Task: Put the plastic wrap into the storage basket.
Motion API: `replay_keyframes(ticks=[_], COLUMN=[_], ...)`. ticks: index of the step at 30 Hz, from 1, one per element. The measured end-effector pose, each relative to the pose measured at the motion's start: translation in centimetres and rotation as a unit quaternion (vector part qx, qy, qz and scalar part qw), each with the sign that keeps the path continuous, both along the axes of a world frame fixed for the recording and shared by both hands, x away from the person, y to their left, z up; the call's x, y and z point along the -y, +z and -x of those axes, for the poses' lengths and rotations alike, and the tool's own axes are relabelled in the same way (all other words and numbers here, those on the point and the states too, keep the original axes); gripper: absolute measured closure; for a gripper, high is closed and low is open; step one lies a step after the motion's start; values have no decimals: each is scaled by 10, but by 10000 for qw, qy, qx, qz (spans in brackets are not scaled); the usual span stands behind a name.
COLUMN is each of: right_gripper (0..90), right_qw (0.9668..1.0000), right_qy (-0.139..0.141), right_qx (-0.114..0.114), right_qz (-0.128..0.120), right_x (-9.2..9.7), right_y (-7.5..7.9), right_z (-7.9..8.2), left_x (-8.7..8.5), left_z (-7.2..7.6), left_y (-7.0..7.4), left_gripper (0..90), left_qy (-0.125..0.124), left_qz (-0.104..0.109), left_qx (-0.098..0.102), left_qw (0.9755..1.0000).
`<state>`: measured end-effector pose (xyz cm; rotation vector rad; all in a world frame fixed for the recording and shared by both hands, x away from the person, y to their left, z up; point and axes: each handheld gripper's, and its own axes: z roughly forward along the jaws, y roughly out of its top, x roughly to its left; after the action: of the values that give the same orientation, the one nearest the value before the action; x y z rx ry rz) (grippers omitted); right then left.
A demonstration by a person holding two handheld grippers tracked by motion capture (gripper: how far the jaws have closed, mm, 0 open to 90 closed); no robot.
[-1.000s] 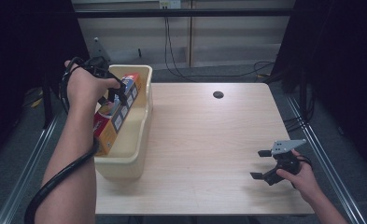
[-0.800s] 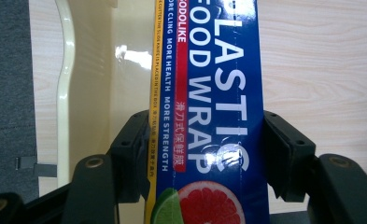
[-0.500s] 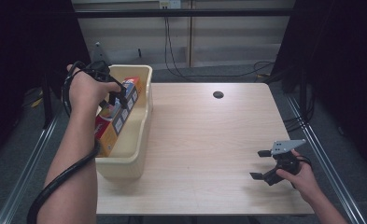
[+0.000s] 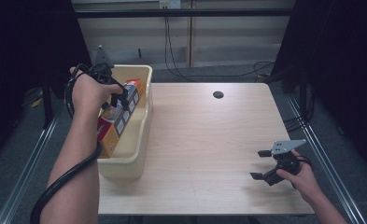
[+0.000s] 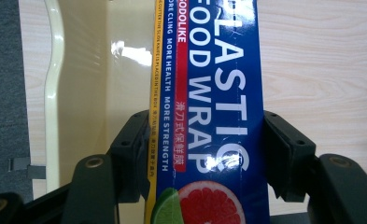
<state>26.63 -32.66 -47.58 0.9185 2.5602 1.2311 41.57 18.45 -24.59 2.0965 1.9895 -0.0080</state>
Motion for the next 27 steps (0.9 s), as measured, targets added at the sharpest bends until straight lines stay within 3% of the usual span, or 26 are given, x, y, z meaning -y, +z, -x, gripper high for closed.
replay_keyframes(ticks=[27], right_gripper=[35], right_qw=[10000], right_qy=[27], right_qx=[6], right_qz=[-6], right_x=[-1], right_y=[0], right_z=[0], left_x=[0], left_z=[-4], left_y=[-24], left_gripper=[406], left_qy=[21], left_qz=[-34], left_qx=[-135], left_qw=[9999])
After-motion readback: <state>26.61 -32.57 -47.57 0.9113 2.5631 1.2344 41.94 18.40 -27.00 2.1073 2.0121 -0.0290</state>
